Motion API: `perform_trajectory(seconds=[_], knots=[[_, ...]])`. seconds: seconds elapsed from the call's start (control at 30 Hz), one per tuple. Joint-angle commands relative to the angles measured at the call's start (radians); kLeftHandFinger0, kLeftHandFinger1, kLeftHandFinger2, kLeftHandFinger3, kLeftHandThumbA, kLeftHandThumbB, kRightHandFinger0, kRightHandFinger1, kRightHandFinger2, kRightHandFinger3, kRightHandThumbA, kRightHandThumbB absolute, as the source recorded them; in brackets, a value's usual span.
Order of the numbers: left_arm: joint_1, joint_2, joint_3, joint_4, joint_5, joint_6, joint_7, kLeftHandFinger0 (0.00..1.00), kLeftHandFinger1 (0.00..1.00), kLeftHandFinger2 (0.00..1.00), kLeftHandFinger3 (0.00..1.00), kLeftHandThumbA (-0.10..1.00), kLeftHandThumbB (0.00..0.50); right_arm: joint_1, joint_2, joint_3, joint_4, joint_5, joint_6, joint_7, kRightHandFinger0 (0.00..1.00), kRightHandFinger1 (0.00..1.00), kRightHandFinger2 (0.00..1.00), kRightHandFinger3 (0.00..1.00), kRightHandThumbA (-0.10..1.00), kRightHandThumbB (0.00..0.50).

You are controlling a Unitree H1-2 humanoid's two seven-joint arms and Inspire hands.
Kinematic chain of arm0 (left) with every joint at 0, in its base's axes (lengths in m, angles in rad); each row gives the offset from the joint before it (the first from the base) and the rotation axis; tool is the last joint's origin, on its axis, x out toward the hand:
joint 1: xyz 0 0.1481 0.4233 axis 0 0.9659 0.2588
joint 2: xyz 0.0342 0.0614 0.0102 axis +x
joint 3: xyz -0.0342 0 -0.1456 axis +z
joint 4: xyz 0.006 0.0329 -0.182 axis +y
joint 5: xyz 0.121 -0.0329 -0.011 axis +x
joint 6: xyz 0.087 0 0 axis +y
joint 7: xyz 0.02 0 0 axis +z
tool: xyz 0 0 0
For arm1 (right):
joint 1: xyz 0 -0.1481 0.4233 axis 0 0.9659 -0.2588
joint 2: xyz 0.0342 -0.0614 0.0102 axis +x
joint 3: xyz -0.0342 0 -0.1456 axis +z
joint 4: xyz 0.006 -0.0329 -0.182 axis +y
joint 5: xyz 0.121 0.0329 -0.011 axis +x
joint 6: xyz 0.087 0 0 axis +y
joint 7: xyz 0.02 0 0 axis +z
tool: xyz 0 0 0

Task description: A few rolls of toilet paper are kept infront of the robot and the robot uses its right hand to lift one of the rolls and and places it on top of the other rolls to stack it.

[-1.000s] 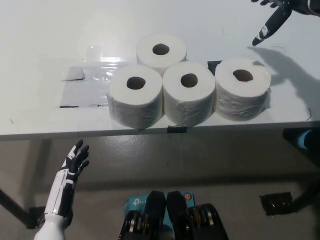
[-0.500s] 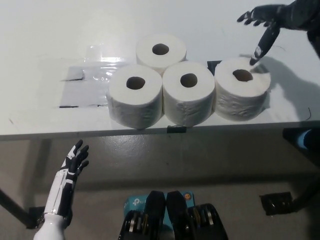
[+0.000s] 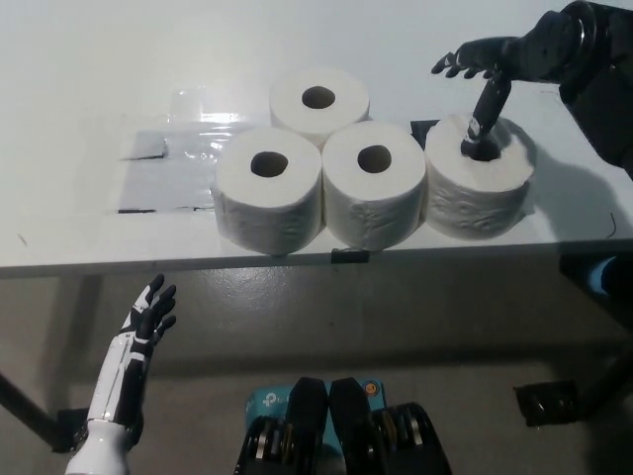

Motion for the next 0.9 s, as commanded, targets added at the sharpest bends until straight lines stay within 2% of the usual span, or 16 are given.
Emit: perform_trajectory(seconds=[0.0,0.07,0.27,0.6,0.67,0.77,0.8,0.83,0.87], knots=[[-0.01,0.015,0.002,-0.042,-0.004,0.011,-0.013,1.0,1.0,1.0,1.0,1.0,0.033,-0.057,-0.002,-0.021,0.023,-0.02,-0.042,-0.036,1.0,1.0,1.0,1.0,1.0,0.397],[-0.01,0.017,0.0,-0.041,0.005,0.005,-0.012,1.0,1.0,1.0,1.0,1.0,0.02,-0.059,0.001,-0.032,0.044,-0.014,-0.042,-0.04,1.0,1.0,1.0,1.0,0.99,0.386],[-0.014,0.024,0.004,-0.035,0.01,-0.006,-0.007,1.0,1.0,1.0,1.0,1.0,0.001,-0.078,0.002,-0.036,0.08,-0.023,-0.068,-0.037,1.0,1.0,1.0,1.0,1.0,0.394],[-0.005,0.026,0.004,-0.029,0.007,-0.01,-0.006,1.0,1.0,1.0,1.0,1.0,0.019,-0.092,-0.005,-0.048,0.079,-0.025,-0.066,-0.027,1.0,1.0,1.0,1.0,1.0,0.404],[-0.003,0.025,0.003,-0.024,0.006,-0.016,-0.006,1.0,1.0,1.0,1.0,1.0,0.029,-0.088,-0.003,-0.042,0.078,-0.036,-0.07,-0.029,1.0,1.0,1.0,1.0,1.0,0.39],[0.003,0.024,0.002,-0.025,0.001,-0.023,-0.008,1.0,1.0,1.0,1.0,1.0,0.004,-0.079,-0.002,-0.032,0.071,-0.05,-0.075,-0.032,1.0,1.0,1.0,1.0,1.0,0.379],[0.006,0.023,0.001,-0.025,0.004,-0.023,-0.007,1.0,1.0,1.0,1.0,1.0,0.003,-0.078,0.001,-0.036,0.081,-0.047,-0.071,-0.035,1.0,1.0,1.0,1.0,1.0,0.394],[0.006,0.024,0.001,-0.026,0.004,-0.021,-0.008,1.0,1.0,1.0,1.0,1.0,0.019,-0.078,0.001,-0.038,0.084,-0.047,-0.076,-0.035,1.0,1.0,1.0,1.0,1.0,0.395],[0.005,0.025,0.004,-0.029,0.005,-0.019,-0.006,1.0,1.0,1.0,1.0,1.0,0.012,-0.087,0.006,-0.048,0.094,-0.037,-0.063,-0.029,1.0,1.0,1.0,1.0,1.0,0.389]])
